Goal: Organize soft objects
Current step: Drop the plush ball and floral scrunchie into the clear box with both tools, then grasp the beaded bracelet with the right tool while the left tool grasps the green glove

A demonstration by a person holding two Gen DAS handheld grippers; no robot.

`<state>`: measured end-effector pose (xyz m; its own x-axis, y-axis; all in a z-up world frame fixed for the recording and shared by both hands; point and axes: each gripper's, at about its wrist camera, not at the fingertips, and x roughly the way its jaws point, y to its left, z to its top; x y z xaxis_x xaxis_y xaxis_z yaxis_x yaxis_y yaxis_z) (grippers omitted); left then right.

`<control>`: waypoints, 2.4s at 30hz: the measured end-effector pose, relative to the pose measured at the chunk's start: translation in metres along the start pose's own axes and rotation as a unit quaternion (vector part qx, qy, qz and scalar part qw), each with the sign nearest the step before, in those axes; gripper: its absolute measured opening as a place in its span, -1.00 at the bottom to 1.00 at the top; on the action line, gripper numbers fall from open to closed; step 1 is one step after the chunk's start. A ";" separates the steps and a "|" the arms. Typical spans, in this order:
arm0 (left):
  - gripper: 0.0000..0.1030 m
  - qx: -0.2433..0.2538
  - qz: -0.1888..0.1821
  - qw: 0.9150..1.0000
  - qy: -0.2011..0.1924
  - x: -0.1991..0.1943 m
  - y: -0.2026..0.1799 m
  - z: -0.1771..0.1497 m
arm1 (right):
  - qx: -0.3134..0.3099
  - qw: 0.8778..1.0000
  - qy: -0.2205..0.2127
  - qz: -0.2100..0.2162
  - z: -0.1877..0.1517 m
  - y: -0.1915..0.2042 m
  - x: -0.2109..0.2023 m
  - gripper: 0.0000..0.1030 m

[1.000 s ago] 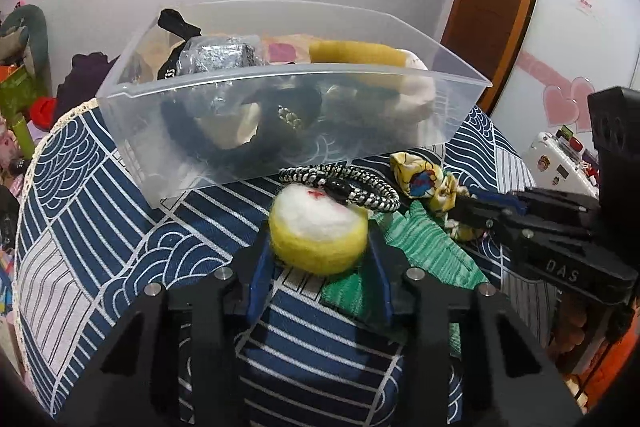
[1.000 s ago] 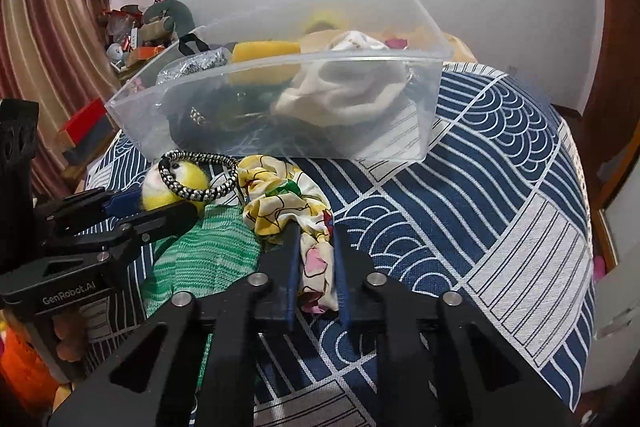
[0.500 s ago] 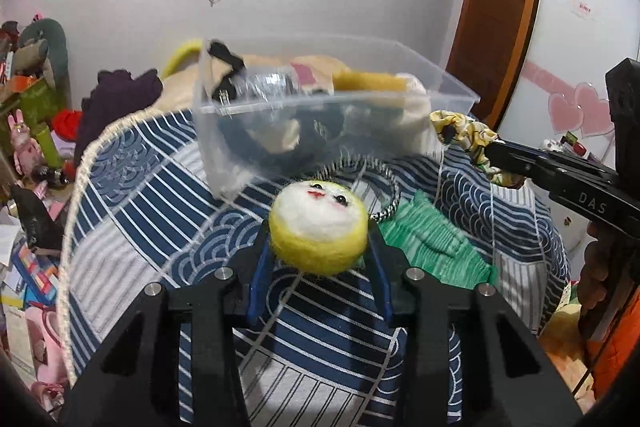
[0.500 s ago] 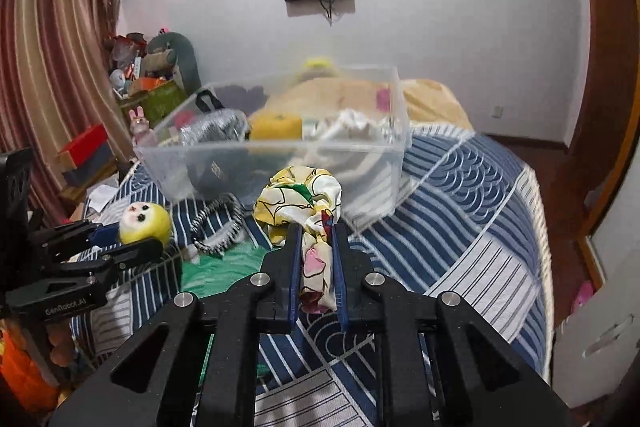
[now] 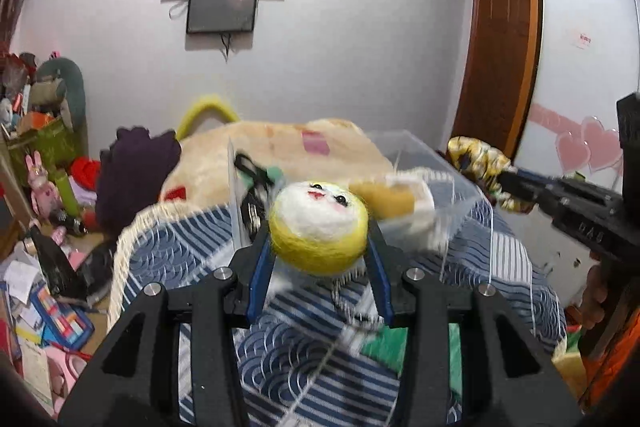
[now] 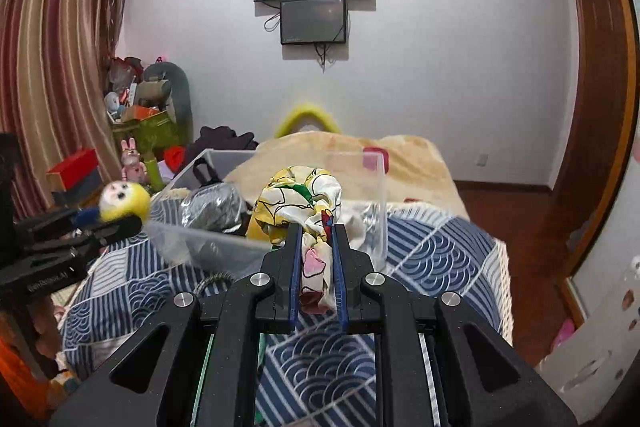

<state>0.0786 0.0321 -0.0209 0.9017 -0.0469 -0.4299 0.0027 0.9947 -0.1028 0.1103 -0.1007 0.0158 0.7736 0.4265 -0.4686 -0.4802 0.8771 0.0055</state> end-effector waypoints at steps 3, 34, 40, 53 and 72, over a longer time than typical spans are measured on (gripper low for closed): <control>-0.16 0.000 0.000 1.000 -0.011 0.003 -0.003 0.011 | -0.005 1.000 -0.002 -0.005 0.005 0.001 0.006 -0.75; 0.29 -0.008 -0.009 0.996 0.084 0.097 -0.015 0.008 | 0.008 0.998 0.055 -0.019 0.005 0.000 0.063 -0.09; 0.67 0.005 -0.007 0.998 0.062 0.073 -0.022 0.010 | -0.002 0.999 0.035 -0.019 0.009 0.002 0.045 0.22; 0.81 -0.018 -0.006 0.998 0.057 0.033 0.006 -0.014 | -0.005 0.999 0.034 0.025 -0.013 0.012 0.018 0.25; 0.22 0.000 -0.015 0.992 0.125 0.044 -0.004 -0.075 | -0.036 0.983 0.158 0.088 -0.042 0.050 0.094 -0.87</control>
<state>0.0860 0.0189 -0.1067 0.7655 -0.0970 -0.6361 0.0276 0.9926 -0.1181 0.1413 -0.0258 -0.0651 0.5150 0.4699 -0.7169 -0.6315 0.7735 0.0534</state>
